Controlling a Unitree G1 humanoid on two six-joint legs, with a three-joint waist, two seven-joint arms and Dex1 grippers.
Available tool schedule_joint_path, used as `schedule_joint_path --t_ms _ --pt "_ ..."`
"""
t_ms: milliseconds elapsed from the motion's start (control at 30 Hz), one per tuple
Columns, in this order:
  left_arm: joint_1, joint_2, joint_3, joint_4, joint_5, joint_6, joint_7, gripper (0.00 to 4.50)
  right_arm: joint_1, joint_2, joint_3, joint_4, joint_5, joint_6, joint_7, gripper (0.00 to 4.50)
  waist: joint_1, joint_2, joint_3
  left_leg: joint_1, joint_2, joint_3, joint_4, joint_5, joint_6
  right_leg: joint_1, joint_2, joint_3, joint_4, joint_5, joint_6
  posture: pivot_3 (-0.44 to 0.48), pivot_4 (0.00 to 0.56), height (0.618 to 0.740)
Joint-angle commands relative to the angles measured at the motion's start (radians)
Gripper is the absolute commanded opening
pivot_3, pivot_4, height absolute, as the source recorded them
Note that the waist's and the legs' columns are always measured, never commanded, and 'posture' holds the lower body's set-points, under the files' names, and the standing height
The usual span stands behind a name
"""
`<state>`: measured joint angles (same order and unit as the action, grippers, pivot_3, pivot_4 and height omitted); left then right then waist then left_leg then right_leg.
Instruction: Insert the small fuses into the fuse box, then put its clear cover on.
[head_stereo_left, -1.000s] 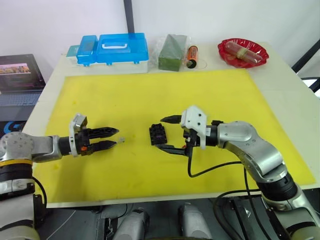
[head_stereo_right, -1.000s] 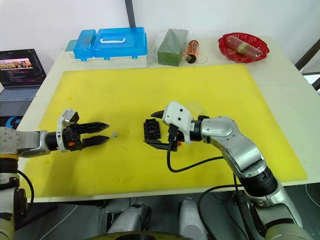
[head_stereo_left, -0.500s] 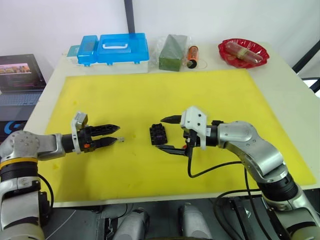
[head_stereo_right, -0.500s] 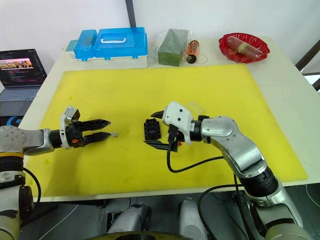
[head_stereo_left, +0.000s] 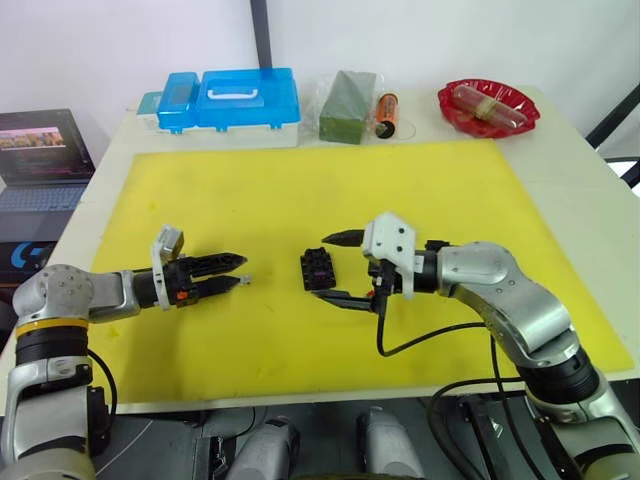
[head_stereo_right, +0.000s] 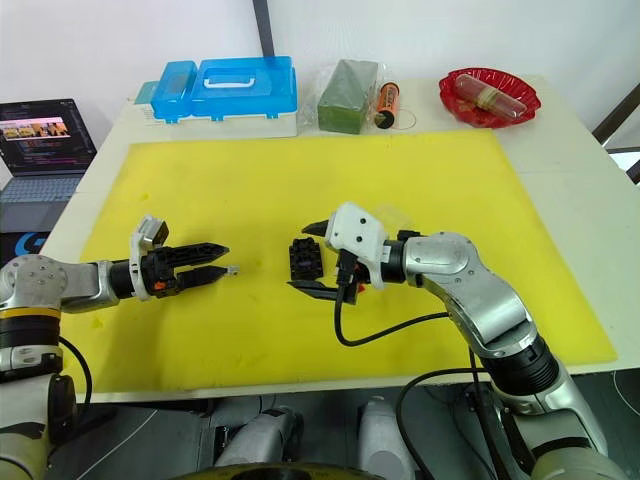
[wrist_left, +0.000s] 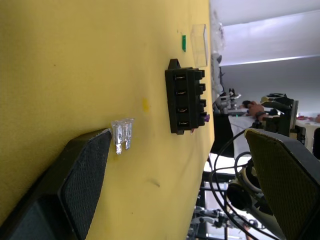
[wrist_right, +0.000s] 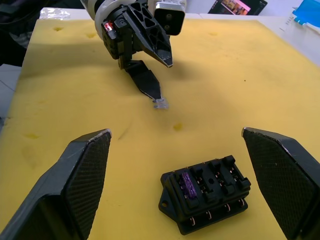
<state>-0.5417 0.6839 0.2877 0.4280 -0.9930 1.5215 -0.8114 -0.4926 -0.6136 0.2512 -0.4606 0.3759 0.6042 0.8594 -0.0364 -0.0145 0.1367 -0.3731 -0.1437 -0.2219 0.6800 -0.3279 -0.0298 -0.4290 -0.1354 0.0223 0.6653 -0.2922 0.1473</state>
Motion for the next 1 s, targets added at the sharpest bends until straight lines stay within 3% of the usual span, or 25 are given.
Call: schedule_joint_path --t_ms 33,367,467,833,1000 --pt "0.032 -0.028 -0.023 -0.005 0.025 0.0 -0.011 4.48 -0.006 -0.007 -0.029 -0.037 0.002 -0.006 -0.004 4.5 0.001 0.001 -0.001 0.0 0.0 0.0 0.0 0.0 0.0 0.0 0.0 0.0 0.0 0.0 0.0 0.0 0.15 0.74" --pt "0.052 -0.059 -0.043 -0.003 0.088 -0.053 -0.002 4.48 -0.002 -0.008 -0.03 -0.032 0.002 -0.01 -0.004 4.5 0.02 0.003 -0.007 0.0 -0.001 0.001 0.0 0.0 0.0 0.001 -0.001 0.0 -0.001 0.0 0.0 0.0 0.15 0.74" --pt "0.06 -0.05 -0.074 0.014 0.135 -0.086 0.002 3.95 -0.003 -0.007 -0.03 -0.027 0.001 -0.011 -0.005 4.5 0.021 0.003 -0.009 0.0 -0.001 0.001 0.0 0.0 0.0 0.001 -0.001 0.0 -0.001 0.0 0.0 0.0 0.15 0.74" --pt "0.078 -0.039 -0.124 0.074 0.229 -0.153 -0.001 0.03 0.009 -0.017 -0.028 -0.025 -0.011 -0.021 0.0 4.5 0.017 0.014 -0.024 0.002 -0.001 0.001 -0.001 0.0 0.0 0.001 0.0 0.001 -0.002 0.0 0.0 0.0 0.15 0.74" --pt "0.088 -0.03 -0.116 0.052 0.211 -0.139 -0.021 0.03 0.012 -0.019 -0.038 -0.027 0.002 -0.011 0.001 4.5 0.015 0.016 -0.026 0.003 -0.001 0.002 -0.003 0.0 0.0 0.001 0.0 0.002 -0.002 0.0 0.0 0.0 0.15 0.74"
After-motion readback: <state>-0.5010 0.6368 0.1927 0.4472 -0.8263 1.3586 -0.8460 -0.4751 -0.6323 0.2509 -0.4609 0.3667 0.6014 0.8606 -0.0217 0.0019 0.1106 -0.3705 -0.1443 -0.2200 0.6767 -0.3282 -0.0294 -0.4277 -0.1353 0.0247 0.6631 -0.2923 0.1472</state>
